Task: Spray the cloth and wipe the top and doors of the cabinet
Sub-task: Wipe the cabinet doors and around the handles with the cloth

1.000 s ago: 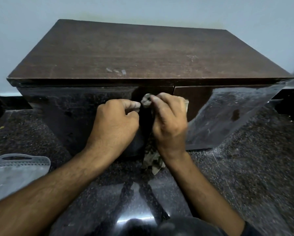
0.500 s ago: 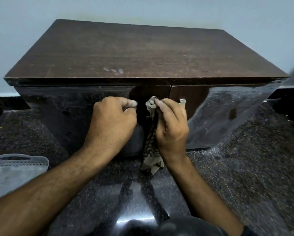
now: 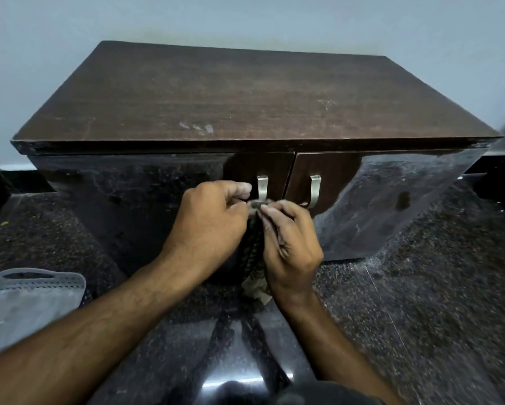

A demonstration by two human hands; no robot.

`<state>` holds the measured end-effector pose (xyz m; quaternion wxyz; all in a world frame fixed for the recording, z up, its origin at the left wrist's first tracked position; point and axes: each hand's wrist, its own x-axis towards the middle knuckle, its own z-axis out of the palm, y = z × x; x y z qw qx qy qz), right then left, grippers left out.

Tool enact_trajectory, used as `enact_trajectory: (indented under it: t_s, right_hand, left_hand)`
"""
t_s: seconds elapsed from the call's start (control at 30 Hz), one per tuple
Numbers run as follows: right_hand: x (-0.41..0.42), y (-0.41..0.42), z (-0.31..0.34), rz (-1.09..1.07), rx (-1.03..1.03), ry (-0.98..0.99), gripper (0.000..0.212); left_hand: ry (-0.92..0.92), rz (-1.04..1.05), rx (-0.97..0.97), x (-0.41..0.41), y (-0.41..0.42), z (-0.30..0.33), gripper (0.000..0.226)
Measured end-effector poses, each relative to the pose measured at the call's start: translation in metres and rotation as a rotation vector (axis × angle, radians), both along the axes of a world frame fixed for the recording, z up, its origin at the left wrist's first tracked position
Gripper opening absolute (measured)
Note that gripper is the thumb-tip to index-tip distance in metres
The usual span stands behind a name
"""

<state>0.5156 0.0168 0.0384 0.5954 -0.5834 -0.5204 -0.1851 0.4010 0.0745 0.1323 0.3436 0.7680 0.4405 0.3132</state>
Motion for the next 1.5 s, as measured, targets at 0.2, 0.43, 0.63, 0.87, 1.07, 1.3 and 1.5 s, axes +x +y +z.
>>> enact_trajectory:
  t_s: [0.2,0.43,0.63,0.87,1.07,1.3,1.5]
  right_hand:
    - [-0.001,0.007,-0.004,-0.015,-0.028,0.024,0.012]
    - [-0.001,0.005,0.006,-0.050,0.037,0.134,0.012]
    - [-0.002,0.012,0.014,-0.111,0.029,0.109,0.011]
    - [-0.002,0.012,0.030,-0.083,0.006,0.293,0.014]
    - [-0.010,0.006,0.019,-0.088,-0.156,0.393,0.018]
    - [-0.008,0.016,0.047,-0.060,-0.004,0.137,0.016]
    - [-0.004,0.005,0.018,-0.041,-0.159,-0.210,0.011]
  left_hand:
    - [0.002,0.005,-0.008,0.001,0.002,-0.001,0.037]
    - [-0.023,0.016,-0.030,-0.001,0.004,-0.003,0.033]
    - [-0.012,0.006,-0.056,0.000,0.005,-0.003,0.034]
    - [-0.027,0.014,-0.104,-0.002,0.003,-0.002,0.031]
    - [-0.078,0.020,-0.160,0.001,0.003,0.001,0.031]
    - [-0.016,0.037,-0.134,-0.003,-0.001,0.004,0.030]
    - [0.031,0.089,-0.127,-0.009,0.003,0.008,0.026]
